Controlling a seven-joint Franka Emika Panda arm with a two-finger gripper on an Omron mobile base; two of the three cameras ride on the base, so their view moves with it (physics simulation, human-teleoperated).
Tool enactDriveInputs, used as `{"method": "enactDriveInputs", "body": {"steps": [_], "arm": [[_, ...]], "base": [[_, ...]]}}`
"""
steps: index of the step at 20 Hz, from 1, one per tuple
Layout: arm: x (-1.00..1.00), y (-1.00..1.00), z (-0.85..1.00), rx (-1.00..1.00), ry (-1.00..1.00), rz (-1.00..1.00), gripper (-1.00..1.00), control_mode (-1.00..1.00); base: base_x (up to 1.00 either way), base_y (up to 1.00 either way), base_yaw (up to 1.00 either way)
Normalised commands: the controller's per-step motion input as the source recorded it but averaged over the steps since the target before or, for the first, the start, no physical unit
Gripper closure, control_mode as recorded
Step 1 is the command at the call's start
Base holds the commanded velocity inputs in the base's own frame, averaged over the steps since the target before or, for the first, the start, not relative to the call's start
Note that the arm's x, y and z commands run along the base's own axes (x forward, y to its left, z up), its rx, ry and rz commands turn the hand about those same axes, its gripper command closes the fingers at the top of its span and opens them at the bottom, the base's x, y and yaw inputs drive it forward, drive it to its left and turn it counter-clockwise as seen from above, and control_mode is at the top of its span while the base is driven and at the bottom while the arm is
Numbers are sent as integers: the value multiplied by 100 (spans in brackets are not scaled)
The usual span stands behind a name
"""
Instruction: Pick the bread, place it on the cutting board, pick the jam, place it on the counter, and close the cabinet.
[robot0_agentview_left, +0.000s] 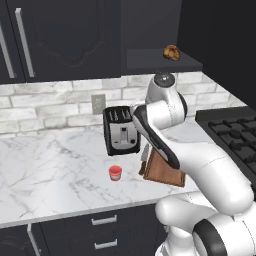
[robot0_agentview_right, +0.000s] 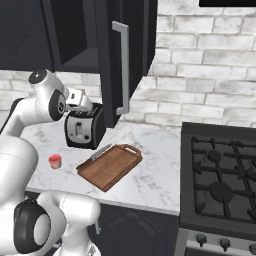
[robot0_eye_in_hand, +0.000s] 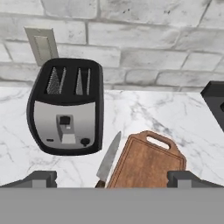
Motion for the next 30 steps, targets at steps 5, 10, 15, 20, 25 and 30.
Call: {"method": "enactDriveInputs", "body": {"steps": [5, 10, 15, 20, 25, 30], "arm": [[0, -18, 30, 0, -2, 0, -100, -100], [0, -15, 25, 0, -4, 0, -100, -100], [-5, -15, 22, 0, -5, 0, -100, -100], [-8, -15, 18, 0, -7, 0, -100, -100], [-3, -13, 21, 0, -9, 0, -100, -100], [-1, -13, 27, 0, -8, 0, -100, -100]], "base": [[0, 0, 0], [0, 0, 0], [0, 0, 0], [0, 0, 0], [0, 0, 0], [0, 0, 0]]}}
